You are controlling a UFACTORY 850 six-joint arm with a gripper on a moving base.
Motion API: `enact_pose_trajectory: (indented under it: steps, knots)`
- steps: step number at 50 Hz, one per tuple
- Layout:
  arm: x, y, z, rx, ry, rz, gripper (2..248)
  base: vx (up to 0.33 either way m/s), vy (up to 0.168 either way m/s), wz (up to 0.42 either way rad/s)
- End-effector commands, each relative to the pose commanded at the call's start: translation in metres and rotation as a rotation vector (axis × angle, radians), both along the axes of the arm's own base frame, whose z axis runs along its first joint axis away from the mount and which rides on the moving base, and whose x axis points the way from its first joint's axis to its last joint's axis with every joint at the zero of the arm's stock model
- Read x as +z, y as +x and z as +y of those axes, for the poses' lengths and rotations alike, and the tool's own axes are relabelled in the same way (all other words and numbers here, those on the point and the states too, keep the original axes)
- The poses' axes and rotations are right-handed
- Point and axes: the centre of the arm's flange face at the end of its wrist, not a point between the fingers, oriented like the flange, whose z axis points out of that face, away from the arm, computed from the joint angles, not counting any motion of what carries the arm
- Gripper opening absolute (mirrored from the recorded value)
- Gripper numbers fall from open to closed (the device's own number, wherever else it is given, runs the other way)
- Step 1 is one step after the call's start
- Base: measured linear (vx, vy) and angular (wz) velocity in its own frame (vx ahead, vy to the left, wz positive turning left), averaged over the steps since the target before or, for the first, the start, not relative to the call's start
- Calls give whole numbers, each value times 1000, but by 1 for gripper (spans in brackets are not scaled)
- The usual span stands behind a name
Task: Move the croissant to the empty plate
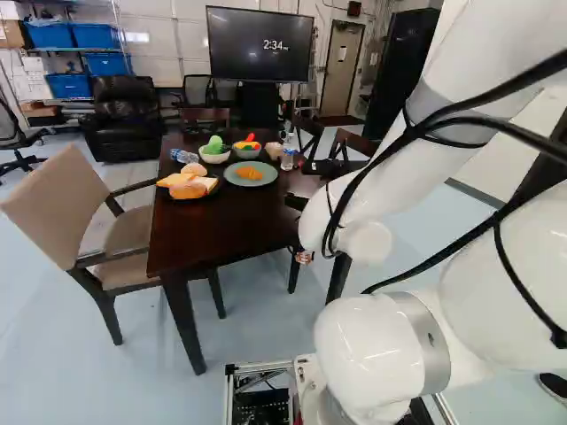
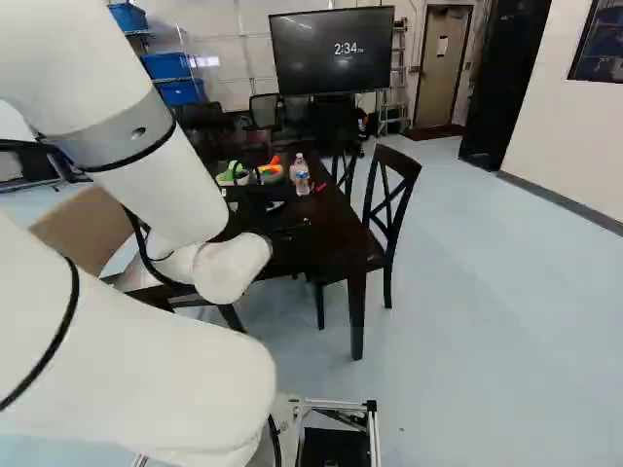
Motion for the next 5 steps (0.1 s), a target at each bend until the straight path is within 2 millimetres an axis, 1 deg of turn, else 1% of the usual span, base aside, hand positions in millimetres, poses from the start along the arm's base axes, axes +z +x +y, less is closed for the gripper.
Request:
enact_pose_trajectory:
  steps: [5]
  knots:
    - [0, 0, 0, 0, 0, 0, 247, 0, 0, 0]
